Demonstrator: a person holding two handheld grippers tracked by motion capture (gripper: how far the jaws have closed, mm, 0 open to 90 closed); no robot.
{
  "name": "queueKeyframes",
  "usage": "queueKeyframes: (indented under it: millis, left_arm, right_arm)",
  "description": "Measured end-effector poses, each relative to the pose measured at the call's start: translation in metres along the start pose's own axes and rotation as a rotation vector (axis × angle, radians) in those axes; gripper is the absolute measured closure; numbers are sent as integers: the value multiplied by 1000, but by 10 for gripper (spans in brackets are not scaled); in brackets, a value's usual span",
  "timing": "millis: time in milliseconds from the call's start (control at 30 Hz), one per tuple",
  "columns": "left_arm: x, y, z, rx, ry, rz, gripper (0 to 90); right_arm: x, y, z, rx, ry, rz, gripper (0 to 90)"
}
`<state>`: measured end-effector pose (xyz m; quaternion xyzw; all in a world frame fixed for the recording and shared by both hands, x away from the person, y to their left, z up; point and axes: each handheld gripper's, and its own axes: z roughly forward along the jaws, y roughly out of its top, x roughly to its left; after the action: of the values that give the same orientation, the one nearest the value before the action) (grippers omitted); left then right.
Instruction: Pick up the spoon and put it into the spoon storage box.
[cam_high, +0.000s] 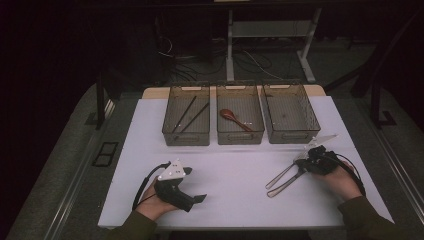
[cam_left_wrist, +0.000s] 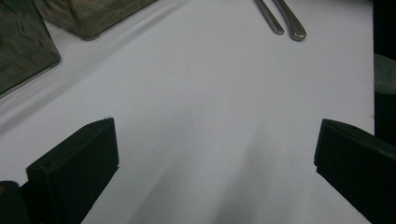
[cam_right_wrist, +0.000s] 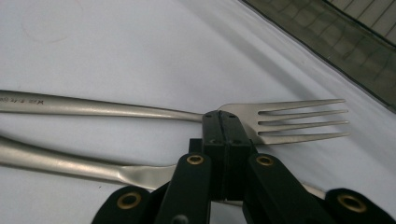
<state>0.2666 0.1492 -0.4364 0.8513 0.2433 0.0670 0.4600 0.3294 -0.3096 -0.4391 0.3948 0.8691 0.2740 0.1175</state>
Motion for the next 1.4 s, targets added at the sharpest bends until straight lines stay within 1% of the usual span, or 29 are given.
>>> queueKeyframes:
  millis: [133,233,500,800,967,1000,1100,1400]
  left_arm:
    - [0,0,0,-1,-1,0,0]
    - [0,0,0,-2,-2,-1,0]
    - [0,0,0,-2,-2,-2,0]
    - [0,0,-1,-1,-1,1,0]
    - [0,0,0,-1,-2,2,0]
    - [0,0,-1,-2,-2,3,0]
    - [0,0,-1,-1,-2,2,0]
    - [0,0,-1,0,-2,2,0]
  right_arm:
    - [-1,-1,-1,7,6,11,900]
    - [-2,-1,-2,10,10,4,900]
    - [-3,-3,-4,27,20,12,900]
    - [-2,-8,-9,50,27,4,900]
    - [1,-12,-13,65,20,8,900]
    - [2,-13,-14,70,21,0,900]
    - [3,-16,-17,75,20,-2,900]
    - [9,-31,-29,92,31,-7,900]
